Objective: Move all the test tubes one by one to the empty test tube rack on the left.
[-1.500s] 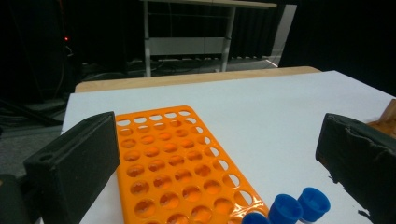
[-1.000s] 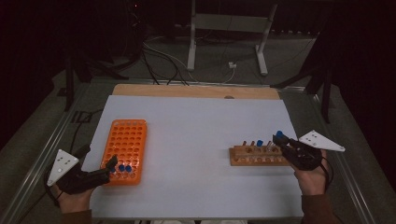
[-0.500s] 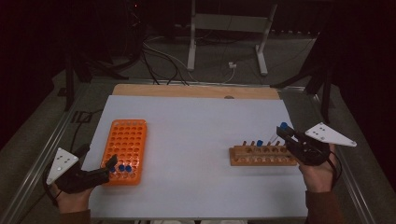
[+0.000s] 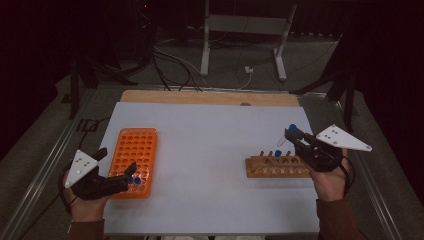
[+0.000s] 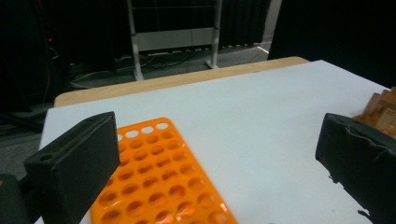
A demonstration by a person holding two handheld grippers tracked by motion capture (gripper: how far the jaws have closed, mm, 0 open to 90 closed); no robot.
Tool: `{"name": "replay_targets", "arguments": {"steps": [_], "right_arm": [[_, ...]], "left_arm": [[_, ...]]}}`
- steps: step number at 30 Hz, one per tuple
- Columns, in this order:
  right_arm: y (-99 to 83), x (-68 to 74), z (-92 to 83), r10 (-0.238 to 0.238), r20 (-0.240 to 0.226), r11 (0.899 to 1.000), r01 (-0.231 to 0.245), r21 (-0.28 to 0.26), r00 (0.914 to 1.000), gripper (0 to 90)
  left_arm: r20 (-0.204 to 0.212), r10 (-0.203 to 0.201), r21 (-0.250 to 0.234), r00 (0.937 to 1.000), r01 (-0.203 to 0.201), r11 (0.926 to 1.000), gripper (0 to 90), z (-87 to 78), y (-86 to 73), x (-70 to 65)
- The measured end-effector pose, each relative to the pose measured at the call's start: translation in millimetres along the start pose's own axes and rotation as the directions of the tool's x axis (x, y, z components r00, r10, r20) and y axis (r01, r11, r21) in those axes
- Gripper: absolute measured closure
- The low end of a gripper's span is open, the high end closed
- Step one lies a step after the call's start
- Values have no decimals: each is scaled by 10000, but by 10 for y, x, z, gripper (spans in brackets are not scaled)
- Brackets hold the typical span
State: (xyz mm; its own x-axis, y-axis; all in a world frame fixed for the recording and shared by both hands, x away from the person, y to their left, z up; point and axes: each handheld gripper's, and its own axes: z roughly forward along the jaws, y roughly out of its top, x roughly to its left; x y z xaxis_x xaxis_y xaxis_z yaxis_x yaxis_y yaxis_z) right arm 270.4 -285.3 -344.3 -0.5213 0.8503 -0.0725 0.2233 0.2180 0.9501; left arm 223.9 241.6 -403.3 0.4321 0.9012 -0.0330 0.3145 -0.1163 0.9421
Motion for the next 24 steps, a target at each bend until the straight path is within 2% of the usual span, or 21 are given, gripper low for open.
{"name": "replay_targets", "arguments": {"steps": [4,9,24], "right_arm": [[58,94,63,-113,-252,9999,111,-65,9996,771],[109,236,159,-327,-594,9995,326,-34,9977,771],[131,602,396,-689,-1509,9974,711,91,9861,771]], "left_arm": [[197,182,101,9996,-184,9998,8,66,59,-96],[635,332,98,9974,-339,9994,9,165,123,-239],[1686,705,135,9832,-738,9972,10,442,234,-639]]}}
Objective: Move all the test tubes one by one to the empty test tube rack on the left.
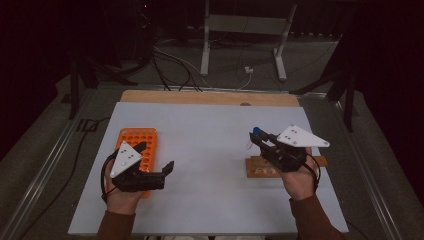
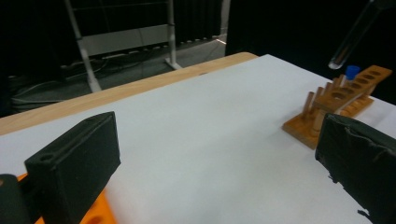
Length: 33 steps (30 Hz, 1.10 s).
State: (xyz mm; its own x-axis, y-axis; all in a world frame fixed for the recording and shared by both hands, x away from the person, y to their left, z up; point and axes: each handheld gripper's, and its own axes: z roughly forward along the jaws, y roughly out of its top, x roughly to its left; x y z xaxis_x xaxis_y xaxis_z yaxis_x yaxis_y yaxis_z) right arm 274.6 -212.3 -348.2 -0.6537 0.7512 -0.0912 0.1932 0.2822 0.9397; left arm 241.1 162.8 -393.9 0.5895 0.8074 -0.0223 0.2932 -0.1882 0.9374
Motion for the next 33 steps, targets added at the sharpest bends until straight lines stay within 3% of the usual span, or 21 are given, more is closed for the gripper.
{"name": "replay_targets", "arguments": {"steps": [15,29,33], "right_arm": [[-13,245,168,-236,-764,9995,251,197,9968,771],[-49,389,282,-79,-1356,9995,120,295,9907,771],[-59,391,301,234,-1606,9994,-191,285,9867,771]], "left_arm": [[862,349,15,9957,-352,9994,16,312,23,-379],[1444,411,180,9887,-442,9989,42,510,-9,-569],[1626,394,258,9859,-442,9987,57,559,-33,-611]]}}
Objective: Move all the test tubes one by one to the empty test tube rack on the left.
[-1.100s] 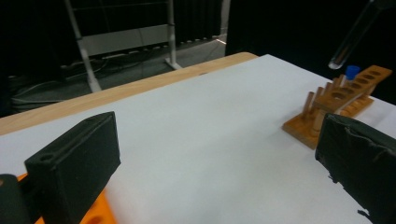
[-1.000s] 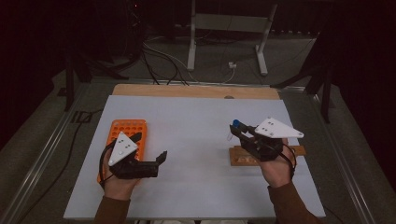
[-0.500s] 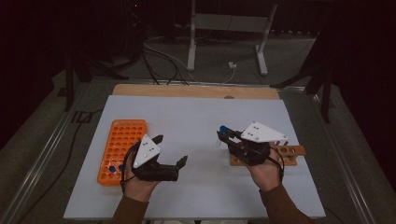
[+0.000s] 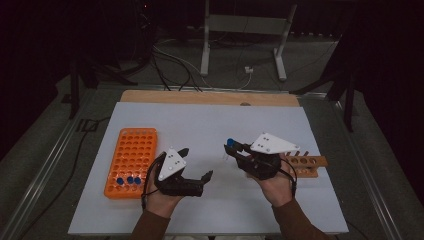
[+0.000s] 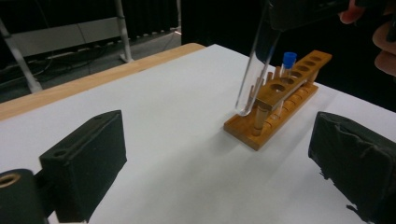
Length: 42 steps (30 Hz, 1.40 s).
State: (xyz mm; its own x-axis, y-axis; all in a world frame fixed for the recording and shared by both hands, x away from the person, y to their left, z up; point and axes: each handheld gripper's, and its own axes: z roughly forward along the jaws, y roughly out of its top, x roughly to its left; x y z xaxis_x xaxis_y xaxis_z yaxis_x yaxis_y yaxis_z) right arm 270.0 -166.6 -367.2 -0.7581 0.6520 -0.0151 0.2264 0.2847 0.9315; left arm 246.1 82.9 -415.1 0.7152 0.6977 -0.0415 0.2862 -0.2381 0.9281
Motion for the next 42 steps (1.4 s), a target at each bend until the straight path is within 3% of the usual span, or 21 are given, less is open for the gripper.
{"name": "replay_targets", "arguments": {"steps": [14,20,26,33,40,42], "right_arm": [[-83,22,75,492,-620,9987,-482,180,9969,771],[-90,65,115,437,-812,9987,-415,283,9957,771],[-100,105,146,441,-987,9984,-404,387,9941,771],[-111,124,172,435,-1091,9982,-387,462,9931,771],[-111,105,169,524,-1200,9976,-465,514,9914,762],[-113,86,162,640,-1293,9972,-585,464,9895,713]], "left_arm": [[443,-96,15,9990,96,10000,185,160,-18,-81],[430,61,-93,9991,-57,9999,395,231,-13,-111],[668,309,-160,9973,-299,9994,632,261,1,-146],[693,394,-254,9968,-377,9990,757,257,19,-148],[753,524,-253,9958,-506,9984,784,259,20,-153],[691,492,-199,9964,-479,9987,784,264,24,-147]]}}
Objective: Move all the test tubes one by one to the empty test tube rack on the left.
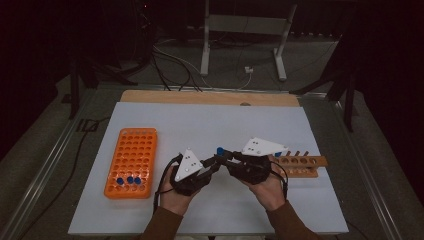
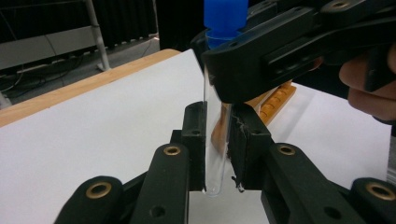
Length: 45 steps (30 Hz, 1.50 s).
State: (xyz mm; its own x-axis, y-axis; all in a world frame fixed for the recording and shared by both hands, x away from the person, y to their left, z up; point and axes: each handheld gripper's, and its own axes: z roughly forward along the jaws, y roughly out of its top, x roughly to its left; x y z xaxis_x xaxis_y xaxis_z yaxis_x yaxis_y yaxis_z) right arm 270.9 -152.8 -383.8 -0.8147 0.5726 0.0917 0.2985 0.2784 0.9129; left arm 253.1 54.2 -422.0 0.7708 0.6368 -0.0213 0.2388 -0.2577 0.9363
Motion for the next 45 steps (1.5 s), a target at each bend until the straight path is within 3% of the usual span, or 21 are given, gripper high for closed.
{"name": "replay_targets", "arguments": {"steps": [7,14,27,30,45], "right_arm": [[1,-68,-104,73,125,9998,-71,-158,9999,427],[-80,-167,-208,66,1028,9999,-55,-107,9947,161],[-252,-410,-449,333,1783,9993,-303,-199,9834,22],[-281,-448,-508,310,2098,9995,-279,-177,9772,0],[-394,-613,-728,487,2678,9987,-431,-268,9623,0]], "left_arm": [[-282,-315,302,9991,324,9990,785,-2,-5,76],[-478,-493,246,9976,505,9984,785,-74,-1,147],[-869,-785,-127,9931,776,9969,785,-331,39,352],[-966,-785,-224,9922,767,9968,785,-394,41,400],[-1685,-1076,-605,9798,987,9933,784,-791,-16,688]]}}
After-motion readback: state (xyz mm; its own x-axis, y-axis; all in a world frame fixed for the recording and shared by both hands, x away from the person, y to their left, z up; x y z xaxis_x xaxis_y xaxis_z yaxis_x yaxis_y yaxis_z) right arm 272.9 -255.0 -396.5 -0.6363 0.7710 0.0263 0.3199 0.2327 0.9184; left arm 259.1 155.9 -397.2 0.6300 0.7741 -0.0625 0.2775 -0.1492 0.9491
